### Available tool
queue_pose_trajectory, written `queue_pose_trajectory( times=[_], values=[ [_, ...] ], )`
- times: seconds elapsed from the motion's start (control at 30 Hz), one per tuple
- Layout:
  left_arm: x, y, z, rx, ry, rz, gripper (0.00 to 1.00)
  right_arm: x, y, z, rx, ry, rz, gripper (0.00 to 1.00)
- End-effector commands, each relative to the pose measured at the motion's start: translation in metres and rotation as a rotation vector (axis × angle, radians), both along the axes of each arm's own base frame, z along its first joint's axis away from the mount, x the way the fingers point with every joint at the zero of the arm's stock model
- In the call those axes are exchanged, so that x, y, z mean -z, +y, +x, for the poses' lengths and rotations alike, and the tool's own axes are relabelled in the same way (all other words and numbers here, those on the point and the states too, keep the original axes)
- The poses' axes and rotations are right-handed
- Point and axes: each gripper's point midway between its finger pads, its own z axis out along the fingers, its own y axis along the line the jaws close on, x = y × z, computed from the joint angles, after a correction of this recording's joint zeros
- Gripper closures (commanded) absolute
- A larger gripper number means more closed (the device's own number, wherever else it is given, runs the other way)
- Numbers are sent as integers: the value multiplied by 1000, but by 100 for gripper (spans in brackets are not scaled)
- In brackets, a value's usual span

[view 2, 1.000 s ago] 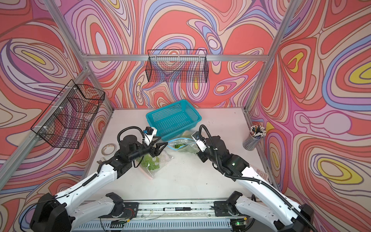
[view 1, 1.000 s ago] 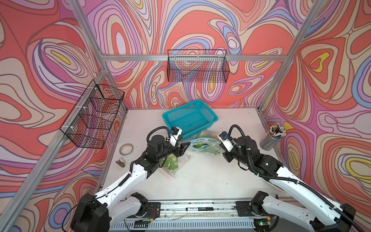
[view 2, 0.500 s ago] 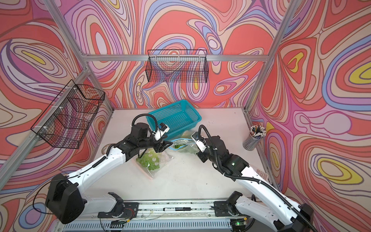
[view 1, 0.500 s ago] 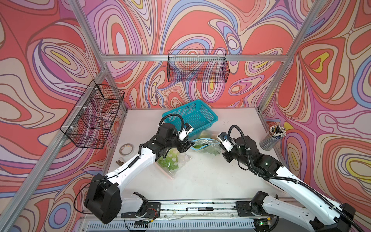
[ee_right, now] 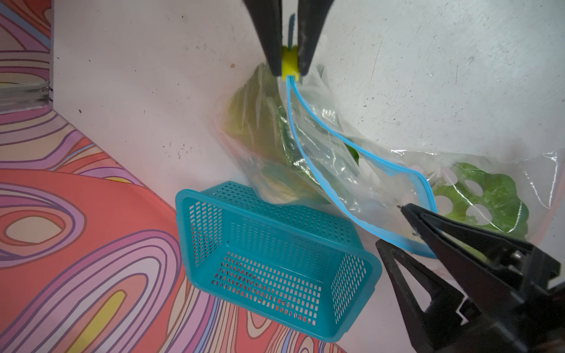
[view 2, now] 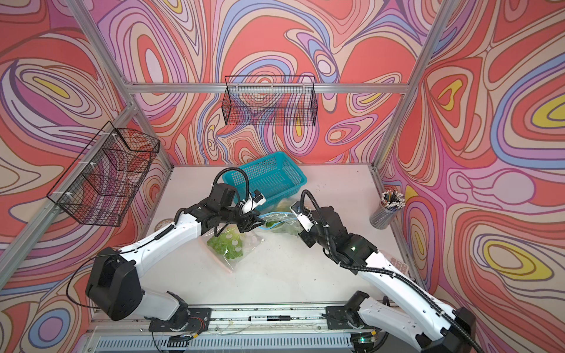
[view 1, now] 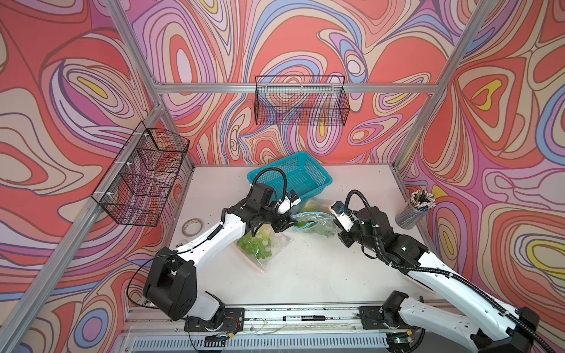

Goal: Open the zip-top bag and take out the chinese cabbages
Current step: Open the zipper of the food storage bag at the center of the board.

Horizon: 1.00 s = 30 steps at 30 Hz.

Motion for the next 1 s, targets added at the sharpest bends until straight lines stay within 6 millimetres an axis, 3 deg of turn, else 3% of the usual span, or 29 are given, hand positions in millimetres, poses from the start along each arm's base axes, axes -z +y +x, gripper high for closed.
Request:
queue_pose_trajectory(
  times=[0.0, 0.17, 0.23, 0.33, 0.47, 0.63, 0.9, 0.97],
  values=[
    [-3, -6, -7, 50, 25, -15, 65, -9, -1, 3, 5, -26, 7, 100],
    [-2, -16, -10, 61, 36, -30, 89, -6, -5, 2, 30, -23, 17, 100],
    [-1, -21, -12, 65, 44, -34, 94, -8, -7, 1, 40, -27, 27, 100],
    [3, -26, -14, 64, 55, -35, 100, -9, -9, 1, 52, -28, 40, 100],
    [-2, -38, -10, 34, 57, -88, 100, -8, -16, 4, 113, -22, 49, 99],
    [0, -61, -7, -40, 28, -98, 100, -11, -31, 12, 251, -19, 77, 87],
    [7, -108, 7, -141, 46, -164, 100, -12, -68, 14, 495, -18, 101, 45],
    [7, -116, 10, -152, 56, -177, 100, -13, -70, 10, 510, -4, 134, 43]
  ],
)
